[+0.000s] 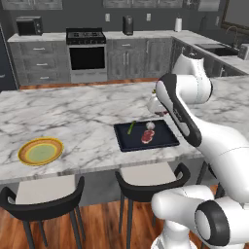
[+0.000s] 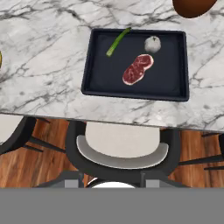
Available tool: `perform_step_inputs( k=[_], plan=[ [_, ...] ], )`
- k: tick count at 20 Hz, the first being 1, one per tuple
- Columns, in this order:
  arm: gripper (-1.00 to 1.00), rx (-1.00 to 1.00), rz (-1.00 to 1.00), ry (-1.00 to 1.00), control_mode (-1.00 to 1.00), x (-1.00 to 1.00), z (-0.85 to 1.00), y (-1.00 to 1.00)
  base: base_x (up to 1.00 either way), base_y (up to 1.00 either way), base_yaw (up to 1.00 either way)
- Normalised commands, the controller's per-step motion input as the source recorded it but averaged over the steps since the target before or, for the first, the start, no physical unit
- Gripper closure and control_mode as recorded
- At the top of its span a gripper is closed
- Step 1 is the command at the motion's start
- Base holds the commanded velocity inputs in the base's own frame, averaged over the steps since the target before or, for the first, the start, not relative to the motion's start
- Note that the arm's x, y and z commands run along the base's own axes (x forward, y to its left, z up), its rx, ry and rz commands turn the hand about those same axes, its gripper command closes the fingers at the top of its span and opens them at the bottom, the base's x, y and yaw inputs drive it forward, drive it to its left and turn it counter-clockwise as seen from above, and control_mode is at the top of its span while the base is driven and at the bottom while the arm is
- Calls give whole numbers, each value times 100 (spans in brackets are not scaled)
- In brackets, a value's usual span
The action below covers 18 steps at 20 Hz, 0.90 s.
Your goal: Create a steak meal by picking up the steak and asparagus from the tray and placing them on the plate. Leave the garlic on the tray.
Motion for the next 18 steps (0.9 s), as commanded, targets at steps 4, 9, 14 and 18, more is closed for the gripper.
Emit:
perform_step_inputs(
  k=[4,9,14,18],
  plan=[
    [-100,0,0,0,-100,0,-22,0,0,0,0],
    [-100,-1,-7,0,-100,3,-58,0,0,0,0],
    [-100,0,-17,0,-100,27,-66,6,0,0,0],
    [-100,0,-16,2,-100,35,-61,-2,0,0,0]
  ],
)
